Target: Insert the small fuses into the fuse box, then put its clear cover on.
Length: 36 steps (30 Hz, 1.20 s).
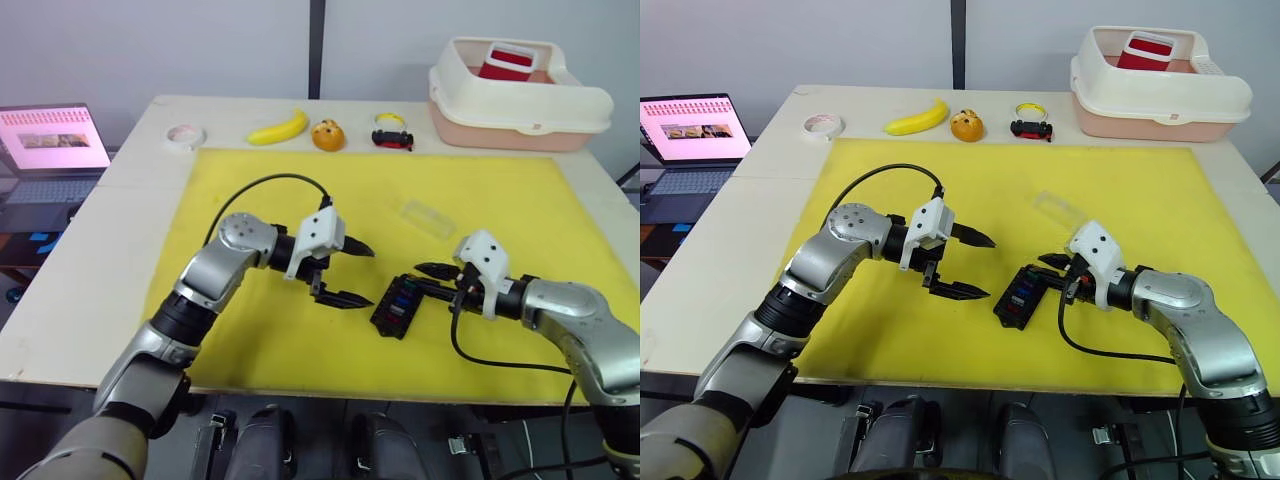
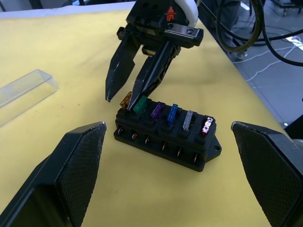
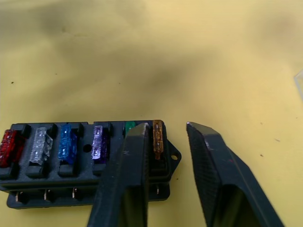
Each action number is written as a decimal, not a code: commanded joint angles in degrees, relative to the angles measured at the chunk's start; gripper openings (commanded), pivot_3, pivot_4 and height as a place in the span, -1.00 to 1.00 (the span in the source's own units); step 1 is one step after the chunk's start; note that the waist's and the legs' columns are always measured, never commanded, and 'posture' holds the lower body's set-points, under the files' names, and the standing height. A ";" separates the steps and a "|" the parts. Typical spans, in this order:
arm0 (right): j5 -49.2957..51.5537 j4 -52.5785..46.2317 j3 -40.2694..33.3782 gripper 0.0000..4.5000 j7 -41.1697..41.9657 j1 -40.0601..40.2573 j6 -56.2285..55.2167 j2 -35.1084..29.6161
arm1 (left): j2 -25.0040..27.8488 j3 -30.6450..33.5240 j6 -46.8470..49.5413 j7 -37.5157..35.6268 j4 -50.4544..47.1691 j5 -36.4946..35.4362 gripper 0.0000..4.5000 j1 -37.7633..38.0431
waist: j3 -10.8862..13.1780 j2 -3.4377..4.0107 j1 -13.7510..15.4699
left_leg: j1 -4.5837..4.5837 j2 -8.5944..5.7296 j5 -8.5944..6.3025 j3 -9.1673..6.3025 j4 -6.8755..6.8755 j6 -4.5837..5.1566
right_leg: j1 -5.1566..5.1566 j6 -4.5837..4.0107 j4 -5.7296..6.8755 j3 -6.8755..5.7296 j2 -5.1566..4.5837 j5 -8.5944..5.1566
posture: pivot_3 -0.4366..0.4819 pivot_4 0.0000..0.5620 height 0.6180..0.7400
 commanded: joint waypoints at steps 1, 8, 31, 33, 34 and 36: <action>0.63 -1.98 -1.21 -0.39 -0.09 0.07 -0.12 -0.03 | -0.01 1.82 -0.63 0.24 -1.06 -0.28 1.00 -1.10 | 0.00 0.00 0.00 | 0.00 0.00 0.00 0.00 0.00 0.00 | 0.00 0.00 0.00 0.00 0.00 0.00 | -0.05 -0.47 1.00; 5.63 -5.27 -5.49 -0.39 -0.90 -1.75 4.77 -0.67 | 0.27 1.90 -0.60 0.26 -1.23 -0.24 1.00 -0.87 | 0.00 0.00 0.00 | 0.00 0.00 0.00 -0.01 0.00 0.00 | 0.00 0.00 0.00 0.00 0.00 0.00 | -0.05 -0.47 1.00; 5.91 1.49 -2.77 -0.97 0.82 -2.64 1.47 2.41 | -0.15 1.84 -0.43 0.65 -1.33 -0.27 1.00 -0.75 | 0.00 0.00 0.00 | -0.01 0.00 -0.03 -0.01 0.05 0.05 | 0.01 0.00 0.01 0.00 0.00 0.00 | -0.05 -0.47 1.00; 5.64 1.59 -2.53 -0.97 0.78 -2.28 1.25 2.52 | -0.08 1.83 -0.41 0.71 -1.37 -0.27 1.00 -0.74 | 0.00 0.00 0.00 | -0.01 0.00 -0.03 -0.01 0.05 0.05 | 0.01 0.00 0.01 0.00 0.00 0.00 | -0.05 -0.47 1.00; 5.53 1.62 -2.43 -0.97 0.78 -2.07 1.12 2.56 | -0.04 1.81 -0.42 0.74 -1.40 -0.28 1.00 -0.72 | 0.00 0.00 0.00 | -0.01 0.01 -0.03 -0.01 0.05 0.05 | 0.01 0.00 0.01 0.00 0.00 0.00 | -0.05 -0.47 1.00; 5.39 1.63 -2.34 -0.97 0.71 -1.78 0.90 2.62 | 0.00 1.79 -0.43 0.80 -1.46 -0.29 1.00 -0.71 | 0.00 0.00 0.00 | -0.01 0.01 -0.03 -0.01 0.05 0.05 | 0.01 0.00 0.01 0.00 0.00 0.00 | -0.05 -0.47 1.00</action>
